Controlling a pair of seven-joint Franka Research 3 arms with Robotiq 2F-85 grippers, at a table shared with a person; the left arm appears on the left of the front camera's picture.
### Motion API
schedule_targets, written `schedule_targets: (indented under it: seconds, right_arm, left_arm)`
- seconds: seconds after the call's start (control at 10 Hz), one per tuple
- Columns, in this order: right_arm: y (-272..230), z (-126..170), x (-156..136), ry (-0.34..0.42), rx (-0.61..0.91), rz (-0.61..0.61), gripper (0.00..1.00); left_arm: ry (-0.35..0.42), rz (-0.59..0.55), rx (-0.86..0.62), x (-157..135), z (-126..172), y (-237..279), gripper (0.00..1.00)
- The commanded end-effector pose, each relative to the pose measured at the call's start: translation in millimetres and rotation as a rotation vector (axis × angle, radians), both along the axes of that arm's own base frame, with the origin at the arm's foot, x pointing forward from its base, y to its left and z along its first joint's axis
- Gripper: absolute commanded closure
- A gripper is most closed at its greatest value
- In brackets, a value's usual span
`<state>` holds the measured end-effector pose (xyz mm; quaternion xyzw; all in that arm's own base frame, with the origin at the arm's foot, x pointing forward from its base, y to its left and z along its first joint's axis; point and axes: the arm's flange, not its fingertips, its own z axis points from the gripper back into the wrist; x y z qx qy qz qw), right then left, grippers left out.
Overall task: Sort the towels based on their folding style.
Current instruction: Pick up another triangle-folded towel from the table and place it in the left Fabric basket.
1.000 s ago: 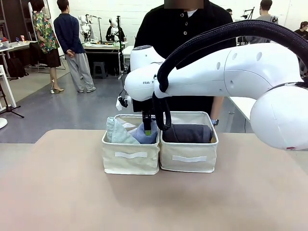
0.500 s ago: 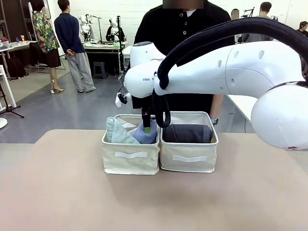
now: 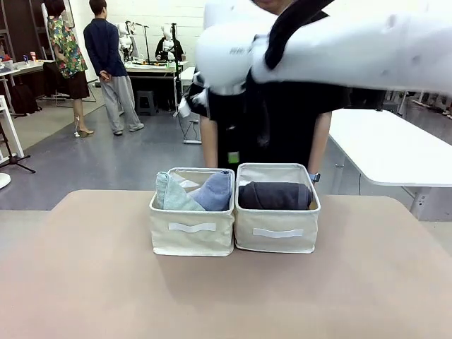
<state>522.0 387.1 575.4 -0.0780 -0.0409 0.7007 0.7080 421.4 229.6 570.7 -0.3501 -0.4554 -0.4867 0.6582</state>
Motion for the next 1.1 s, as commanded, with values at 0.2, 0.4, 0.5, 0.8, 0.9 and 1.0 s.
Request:
schedule_targets:
  seconds: [0.2, 0.4, 0.5, 0.8, 0.9, 1.0]
  right_arm:
    - [-167, 20, -100, -0.052, 0.107, -0.207, 0.0]
    - [-234, 34, -133, -0.123, 0.204, -0.302, 0.0]
    - [-256, 40, -141, -0.142, 0.247, -0.333, 0.0]
    - [-264, 31, -115, -0.094, 0.175, -0.467, 0.0]
    - [-286, 53, -143, -0.139, 0.247, -0.395, 0.0]
    - [-286, 53, -143, -0.139, 0.247, -0.395, 0.0]
  left_arm:
    - [-0.01, 0.011, -0.003, -2, 1, -2, 0.0]
    - [-0.01, 0.011, -0.003, -2, 1, -2, 0.0]
    - [-0.01, 0.011, -0.003, -2, 1, -2, 0.0]
    - [-0.01, 0.011, -0.003, -2, 1, -2, 0.0]
    - [-0.01, 0.011, -0.003, -2, 1, -2, 0.0]
    - [-0.01, 0.011, -0.003, -2, 1, -2, 0.0]
